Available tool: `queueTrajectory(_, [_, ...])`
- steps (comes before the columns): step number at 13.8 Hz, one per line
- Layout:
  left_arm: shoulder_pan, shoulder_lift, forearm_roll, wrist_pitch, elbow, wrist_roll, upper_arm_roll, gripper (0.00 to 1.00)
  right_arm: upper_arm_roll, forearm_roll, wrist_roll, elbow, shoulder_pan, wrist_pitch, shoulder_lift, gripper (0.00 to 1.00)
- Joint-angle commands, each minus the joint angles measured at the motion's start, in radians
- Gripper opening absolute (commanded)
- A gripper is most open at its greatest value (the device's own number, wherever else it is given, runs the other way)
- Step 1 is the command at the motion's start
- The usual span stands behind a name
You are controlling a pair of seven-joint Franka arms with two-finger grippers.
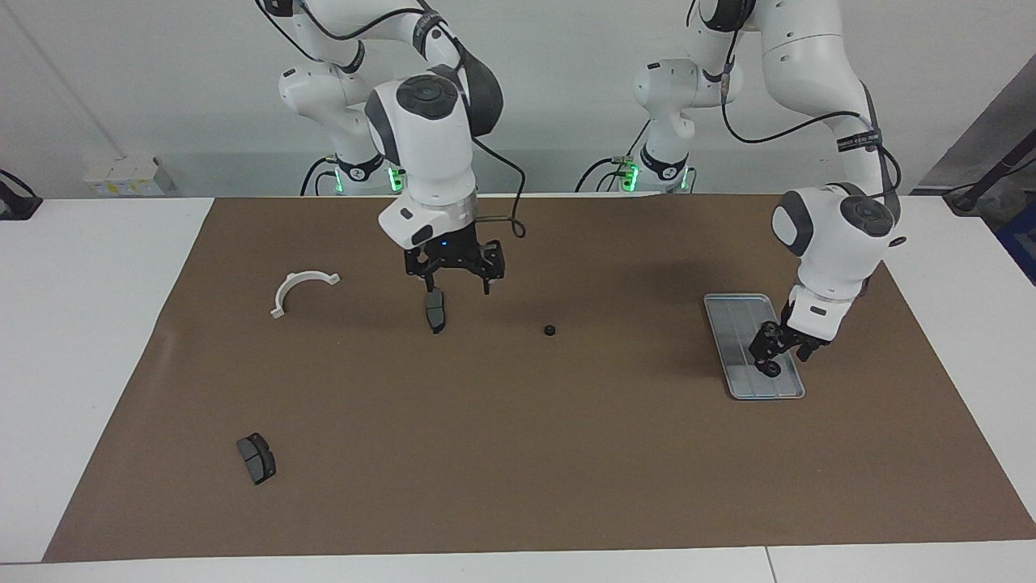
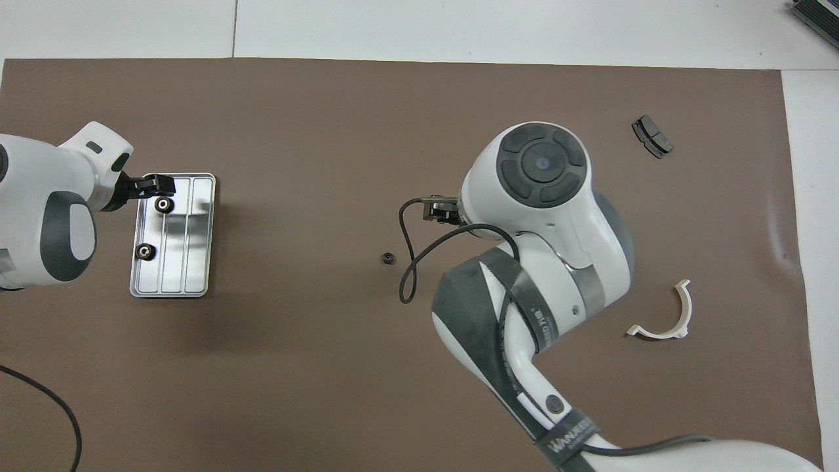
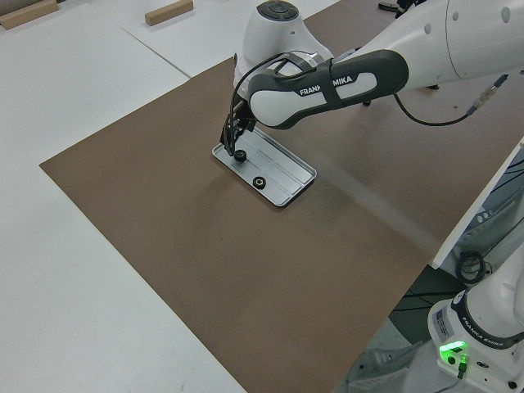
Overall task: Place bearing gear from tray to pile
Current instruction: 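Lower the right gripper onto the gear at the center and grasp it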
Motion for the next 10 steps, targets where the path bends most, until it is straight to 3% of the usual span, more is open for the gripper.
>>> queueTrajectory(1, [0.009,0.004,0.000,0.085,-0.046,0.016,-0.012,0.83,0.001,-0.009,0.070,0.042,0.050,0.088,0.075,1.00])
queueTrajectory(6, [0.000,0.020,-0.001,0.131,-0.069,0.006,-0.014,0.72,-0.001,-0.028,0.161,0.043,0.145,0.216,0.214,1.00])
queueTrajectory(10, [-0.001,0.021,-0.001,0.171,-0.108,0.007,-0.014,0.66,0.001,-0.029,0.186,0.026,0.159,0.292,0.264,1.00])
